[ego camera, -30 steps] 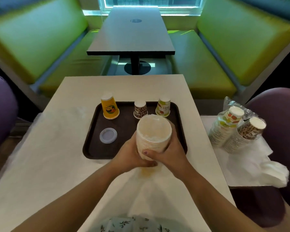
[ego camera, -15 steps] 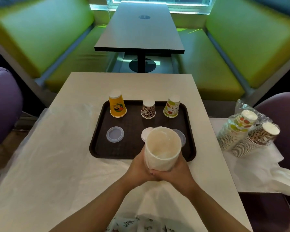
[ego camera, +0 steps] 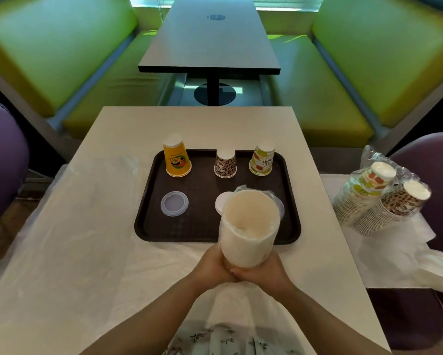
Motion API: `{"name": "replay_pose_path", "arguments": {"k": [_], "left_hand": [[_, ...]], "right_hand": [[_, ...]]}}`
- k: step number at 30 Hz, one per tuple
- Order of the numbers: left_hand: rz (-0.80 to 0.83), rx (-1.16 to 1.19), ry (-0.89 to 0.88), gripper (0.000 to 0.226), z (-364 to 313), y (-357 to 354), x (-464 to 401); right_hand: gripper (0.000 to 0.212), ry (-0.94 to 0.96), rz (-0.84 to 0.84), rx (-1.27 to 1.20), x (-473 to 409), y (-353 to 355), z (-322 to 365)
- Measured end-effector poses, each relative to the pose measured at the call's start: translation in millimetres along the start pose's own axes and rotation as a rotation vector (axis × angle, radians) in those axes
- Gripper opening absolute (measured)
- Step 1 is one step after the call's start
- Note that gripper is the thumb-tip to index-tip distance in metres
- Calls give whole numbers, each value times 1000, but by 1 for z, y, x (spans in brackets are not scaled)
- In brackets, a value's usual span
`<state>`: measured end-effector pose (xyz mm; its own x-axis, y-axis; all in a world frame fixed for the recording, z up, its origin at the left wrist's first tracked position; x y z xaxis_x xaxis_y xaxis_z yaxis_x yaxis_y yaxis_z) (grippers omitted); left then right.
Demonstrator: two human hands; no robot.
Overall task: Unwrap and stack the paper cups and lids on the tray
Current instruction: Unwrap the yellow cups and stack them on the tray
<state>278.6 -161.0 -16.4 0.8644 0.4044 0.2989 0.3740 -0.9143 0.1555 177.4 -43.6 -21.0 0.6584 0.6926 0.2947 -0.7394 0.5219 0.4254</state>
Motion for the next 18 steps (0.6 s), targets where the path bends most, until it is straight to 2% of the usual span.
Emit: {"name": "replay_pose_path", "arguments": {"k": [2, 3, 5, 7, 11, 14, 15, 18], "left_hand": [[69, -53, -23, 75, -7, 7, 4], [73, -64, -59, 87, -11, 10, 6], [19, -30, -135, 122, -22, 16, 14], [-68, 31, -204, 138, -42, 17, 23], [-204, 113, -368, 132, -77, 12, 26], [-290, 139, -352, 104, -83, 6, 25], [-313, 143, -335, 96, -82, 5, 24], [-332, 132, -309, 93, -78, 4, 21]], "right_hand": [[55, 4, 1, 33, -4, -3, -1], [54, 13, 3, 28, -4, -3, 1], [55, 15, 28, -11, -3, -3, 5], [50, 16, 54, -59, -3, -3, 3], [38, -39, 59, -84, -1, -11, -6], [40, -26, 116, -56, 0, -8, 2], [46, 17, 158, 3, 1, -4, 7], [85, 88, 284, 8, 7, 19, 23]]}}
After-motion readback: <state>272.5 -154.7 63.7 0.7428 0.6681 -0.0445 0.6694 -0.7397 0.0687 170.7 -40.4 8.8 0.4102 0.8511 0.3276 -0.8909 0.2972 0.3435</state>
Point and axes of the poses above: each hand's wrist, its own x-axis away from the middle knuckle, its own y-axis out of the back of the hand, z = x × y, the point moved 1 cm from there along -x, towards the middle knuckle, and after that the axes turned 8 degrees about x, right-handed, at the moved point
